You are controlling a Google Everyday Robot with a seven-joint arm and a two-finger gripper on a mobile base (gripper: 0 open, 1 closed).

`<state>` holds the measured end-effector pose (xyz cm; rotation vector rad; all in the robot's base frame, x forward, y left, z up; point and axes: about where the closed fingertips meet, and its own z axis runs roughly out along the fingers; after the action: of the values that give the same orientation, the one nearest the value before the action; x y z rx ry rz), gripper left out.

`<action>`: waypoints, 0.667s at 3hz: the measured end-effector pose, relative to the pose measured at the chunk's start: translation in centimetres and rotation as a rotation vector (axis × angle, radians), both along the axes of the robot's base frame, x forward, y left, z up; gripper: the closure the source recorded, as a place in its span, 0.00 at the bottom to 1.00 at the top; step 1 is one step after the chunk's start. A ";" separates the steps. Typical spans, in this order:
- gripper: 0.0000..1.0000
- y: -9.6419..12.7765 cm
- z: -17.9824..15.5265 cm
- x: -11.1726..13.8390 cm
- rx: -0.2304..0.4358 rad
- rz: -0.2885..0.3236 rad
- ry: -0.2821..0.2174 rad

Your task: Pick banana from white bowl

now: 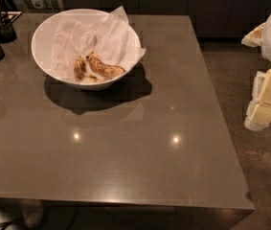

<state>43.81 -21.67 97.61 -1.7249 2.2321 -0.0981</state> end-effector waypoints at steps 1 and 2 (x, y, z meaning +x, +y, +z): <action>0.00 0.0 0.0 0.0 0.000 0.000 0.000; 0.00 0.6 0.4 0.6 0.033 -0.027 0.010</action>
Offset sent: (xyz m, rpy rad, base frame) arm 0.0121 0.0118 0.0047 0.0763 0.0476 -0.0605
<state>44.41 -21.11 98.02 -1.6823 2.2512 -0.0587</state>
